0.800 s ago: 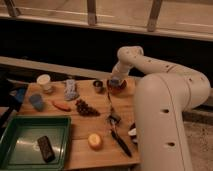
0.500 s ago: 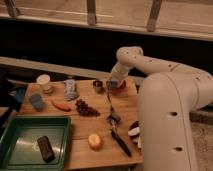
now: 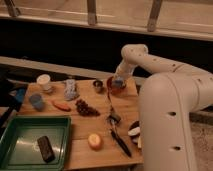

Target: Wipe red bowl with sponge

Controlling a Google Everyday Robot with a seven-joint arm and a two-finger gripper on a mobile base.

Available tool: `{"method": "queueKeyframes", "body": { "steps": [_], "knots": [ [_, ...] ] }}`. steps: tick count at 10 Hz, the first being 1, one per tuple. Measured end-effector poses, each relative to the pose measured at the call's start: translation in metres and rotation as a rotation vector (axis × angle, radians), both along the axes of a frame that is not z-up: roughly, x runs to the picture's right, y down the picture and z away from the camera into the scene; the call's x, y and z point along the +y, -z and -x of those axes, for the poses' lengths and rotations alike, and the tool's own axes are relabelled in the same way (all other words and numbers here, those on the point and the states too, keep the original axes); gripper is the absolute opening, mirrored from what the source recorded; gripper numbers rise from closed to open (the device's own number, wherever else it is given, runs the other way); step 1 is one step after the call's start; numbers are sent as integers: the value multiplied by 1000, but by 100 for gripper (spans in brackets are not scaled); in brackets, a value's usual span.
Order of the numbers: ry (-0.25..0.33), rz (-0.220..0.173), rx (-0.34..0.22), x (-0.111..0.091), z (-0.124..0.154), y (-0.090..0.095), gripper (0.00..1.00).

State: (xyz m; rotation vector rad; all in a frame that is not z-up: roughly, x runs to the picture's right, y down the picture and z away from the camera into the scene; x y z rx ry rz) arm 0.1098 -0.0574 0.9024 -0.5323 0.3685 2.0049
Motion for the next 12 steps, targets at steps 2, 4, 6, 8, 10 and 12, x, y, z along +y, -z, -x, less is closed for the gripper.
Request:
{"method": "queueKeyframes", "body": {
  "steps": [2, 4, 6, 8, 10, 12],
  "knots": [
    [22, -13, -15, -16, 10, -14, 0],
    [41, -27, -60, -19, 39, -16, 0],
    [58, -28, -93, -3, 55, -3, 0],
    [71, -8, -81, 15, 50, 11, 0],
    [70, 16, -41, 24, 31, 17, 0],
    [50, 33, 13, 21, 0, 14, 0]
  ]
}}
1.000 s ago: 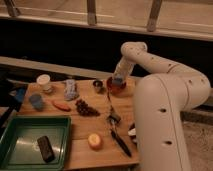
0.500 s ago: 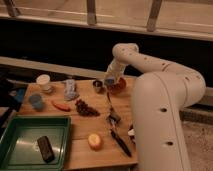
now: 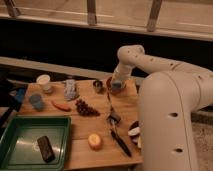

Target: Wipe red bowl with sponge

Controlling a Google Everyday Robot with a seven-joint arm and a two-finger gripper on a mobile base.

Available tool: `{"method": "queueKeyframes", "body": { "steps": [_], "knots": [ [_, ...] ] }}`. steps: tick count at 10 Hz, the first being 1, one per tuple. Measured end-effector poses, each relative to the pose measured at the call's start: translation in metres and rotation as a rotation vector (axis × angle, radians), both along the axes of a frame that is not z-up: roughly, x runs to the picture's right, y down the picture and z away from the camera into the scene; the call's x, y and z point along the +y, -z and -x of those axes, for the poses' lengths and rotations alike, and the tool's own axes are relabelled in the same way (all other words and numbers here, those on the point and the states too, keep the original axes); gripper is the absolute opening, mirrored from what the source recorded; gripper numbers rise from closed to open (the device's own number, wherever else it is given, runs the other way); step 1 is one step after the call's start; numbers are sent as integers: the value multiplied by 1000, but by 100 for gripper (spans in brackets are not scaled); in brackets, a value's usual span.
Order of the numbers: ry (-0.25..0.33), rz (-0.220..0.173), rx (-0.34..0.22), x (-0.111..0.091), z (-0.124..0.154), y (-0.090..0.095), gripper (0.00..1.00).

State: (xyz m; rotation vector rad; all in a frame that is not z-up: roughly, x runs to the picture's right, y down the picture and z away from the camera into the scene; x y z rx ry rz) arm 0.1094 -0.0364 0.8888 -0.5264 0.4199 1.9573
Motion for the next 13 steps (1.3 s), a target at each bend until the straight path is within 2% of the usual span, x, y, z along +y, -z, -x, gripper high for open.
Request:
{"method": "queueKeyframes", "body": {
  "steps": [1, 3, 6, 9, 11, 13],
  "knots": [
    [-6, -1, 11, -5, -7, -5, 0],
    [-3, -16, 6, -18, -1, -13, 0],
    [22, -34, -35, -33, 44, -22, 0],
    [15, -20, -32, -24, 62, -15, 0],
    [8, -15, -9, -16, 51, -4, 0],
    [-3, -15, 12, -10, 22, 6, 0]
  ]
}}
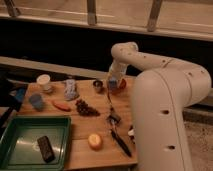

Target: Wipe red bowl with sponge

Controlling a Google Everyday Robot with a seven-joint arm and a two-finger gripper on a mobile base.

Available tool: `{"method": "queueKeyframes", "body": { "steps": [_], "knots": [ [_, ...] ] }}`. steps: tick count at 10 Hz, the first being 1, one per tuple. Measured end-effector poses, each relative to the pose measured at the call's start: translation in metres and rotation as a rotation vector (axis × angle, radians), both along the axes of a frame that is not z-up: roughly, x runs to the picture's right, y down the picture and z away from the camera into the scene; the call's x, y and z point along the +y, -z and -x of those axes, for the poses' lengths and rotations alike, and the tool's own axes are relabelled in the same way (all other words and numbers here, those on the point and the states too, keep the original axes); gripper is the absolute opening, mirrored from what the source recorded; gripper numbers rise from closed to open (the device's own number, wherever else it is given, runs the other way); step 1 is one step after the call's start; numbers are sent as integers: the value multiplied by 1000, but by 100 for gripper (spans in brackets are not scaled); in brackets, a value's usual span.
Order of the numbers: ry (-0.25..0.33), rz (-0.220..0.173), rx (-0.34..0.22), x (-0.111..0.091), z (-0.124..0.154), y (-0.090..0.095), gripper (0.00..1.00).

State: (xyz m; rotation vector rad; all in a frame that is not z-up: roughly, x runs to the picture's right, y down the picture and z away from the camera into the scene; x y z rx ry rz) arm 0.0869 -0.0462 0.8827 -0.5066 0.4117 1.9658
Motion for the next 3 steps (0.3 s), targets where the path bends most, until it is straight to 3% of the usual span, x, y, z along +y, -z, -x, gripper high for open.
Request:
{"method": "queueKeyframes", "body": {
  "steps": [3],
  "knots": [
    [-7, -23, -29, -6, -13, 3, 0]
  ]
}}
